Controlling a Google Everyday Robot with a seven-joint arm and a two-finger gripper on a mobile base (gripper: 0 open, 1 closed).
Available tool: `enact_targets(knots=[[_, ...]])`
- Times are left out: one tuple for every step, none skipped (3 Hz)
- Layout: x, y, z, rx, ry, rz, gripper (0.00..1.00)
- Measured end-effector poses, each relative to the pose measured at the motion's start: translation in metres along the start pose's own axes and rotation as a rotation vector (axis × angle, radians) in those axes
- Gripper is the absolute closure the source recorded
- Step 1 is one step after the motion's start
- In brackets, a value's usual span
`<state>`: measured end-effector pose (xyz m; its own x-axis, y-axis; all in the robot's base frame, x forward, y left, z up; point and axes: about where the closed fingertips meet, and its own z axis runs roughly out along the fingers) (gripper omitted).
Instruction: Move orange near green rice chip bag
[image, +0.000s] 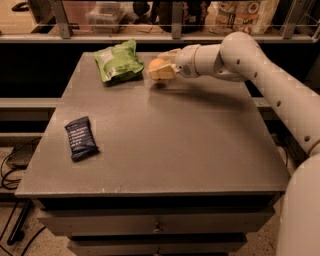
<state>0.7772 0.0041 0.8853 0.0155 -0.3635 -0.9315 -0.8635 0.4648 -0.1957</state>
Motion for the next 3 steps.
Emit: enact_targets(knots=[[-0.001,-0.004,0.024,-0.031,-0.029,0.007,0.81],[-0.002,-0.007,0.032,-0.034,-0.023,0.005,0.58],[-0.004,-0.008,0.036,-0.046,0.002,0.001,0.35]])
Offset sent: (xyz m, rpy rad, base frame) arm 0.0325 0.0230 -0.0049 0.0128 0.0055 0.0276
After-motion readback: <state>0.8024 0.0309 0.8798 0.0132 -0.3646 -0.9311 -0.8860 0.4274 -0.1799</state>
